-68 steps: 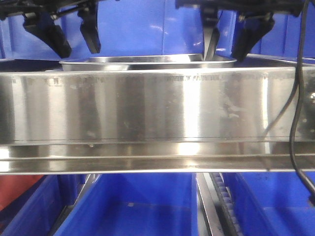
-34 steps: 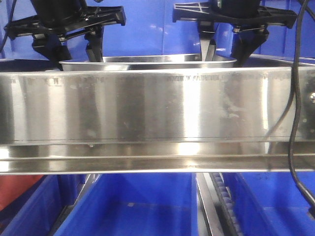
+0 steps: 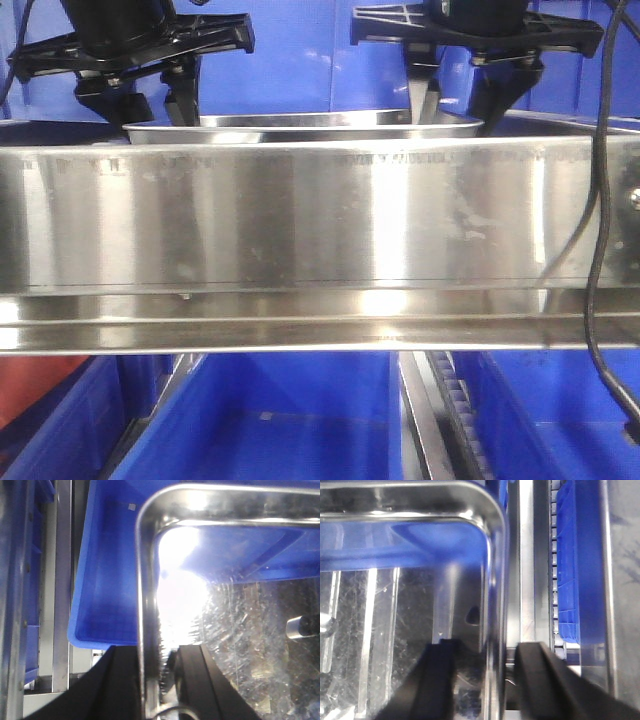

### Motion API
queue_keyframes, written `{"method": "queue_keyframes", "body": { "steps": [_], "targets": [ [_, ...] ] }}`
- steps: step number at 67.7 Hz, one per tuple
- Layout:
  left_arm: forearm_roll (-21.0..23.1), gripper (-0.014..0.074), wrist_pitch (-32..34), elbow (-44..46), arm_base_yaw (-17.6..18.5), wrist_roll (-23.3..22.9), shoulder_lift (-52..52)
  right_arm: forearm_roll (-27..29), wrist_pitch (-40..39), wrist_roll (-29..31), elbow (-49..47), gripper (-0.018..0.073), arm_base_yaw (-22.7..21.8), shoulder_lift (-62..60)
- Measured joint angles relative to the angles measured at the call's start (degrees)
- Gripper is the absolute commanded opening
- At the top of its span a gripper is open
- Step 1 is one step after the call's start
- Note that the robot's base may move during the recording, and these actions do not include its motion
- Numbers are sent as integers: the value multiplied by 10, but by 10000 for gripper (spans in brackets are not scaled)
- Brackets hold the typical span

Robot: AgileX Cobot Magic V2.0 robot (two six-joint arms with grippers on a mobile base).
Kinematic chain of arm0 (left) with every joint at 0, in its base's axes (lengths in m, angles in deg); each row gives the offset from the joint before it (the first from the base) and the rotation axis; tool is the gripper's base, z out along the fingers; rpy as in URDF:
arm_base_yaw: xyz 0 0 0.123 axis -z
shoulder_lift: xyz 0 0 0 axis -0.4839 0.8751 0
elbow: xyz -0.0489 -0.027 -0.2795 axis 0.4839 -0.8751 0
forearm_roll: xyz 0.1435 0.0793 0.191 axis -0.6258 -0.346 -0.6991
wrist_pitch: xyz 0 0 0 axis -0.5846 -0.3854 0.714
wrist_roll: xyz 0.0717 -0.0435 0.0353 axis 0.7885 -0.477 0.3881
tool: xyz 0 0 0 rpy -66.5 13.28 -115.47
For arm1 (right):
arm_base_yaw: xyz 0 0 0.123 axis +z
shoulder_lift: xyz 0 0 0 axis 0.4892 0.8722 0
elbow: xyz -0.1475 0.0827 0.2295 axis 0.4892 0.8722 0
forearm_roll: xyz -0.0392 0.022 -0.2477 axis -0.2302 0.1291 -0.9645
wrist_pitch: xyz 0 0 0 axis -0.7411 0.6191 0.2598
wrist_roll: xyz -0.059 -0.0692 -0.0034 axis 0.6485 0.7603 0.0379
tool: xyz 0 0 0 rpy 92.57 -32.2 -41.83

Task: Stack silver trays without gaps
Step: 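Close both grippers on the tray rims and lift the tray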

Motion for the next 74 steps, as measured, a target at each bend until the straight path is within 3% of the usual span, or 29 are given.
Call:
{"method": "queue_keyframes", "body": {
  "steps": [7, 35, 49, 61, 74],
  "targets": [
    [-4, -32, -4, 0, 0, 0, 0, -2, 4, 0, 0, -10, 0, 0],
    [-21, -16, -37, 27, 7, -15, -8, -18, 15, -9, -18, -6, 3, -10],
    [-91, -16, -75, 40, 52, -75, -88, -66, 22, -48, -23, -6, 34, -83],
    [-126, -16, -94, 30, 93, -115, -160, -145, 35, -100, -11, -6, 90, -157],
    [-191, -16, -118, -37, 168, -202, -249, -182, 36, -170, 58, -6, 158, -243]
  ]
}}
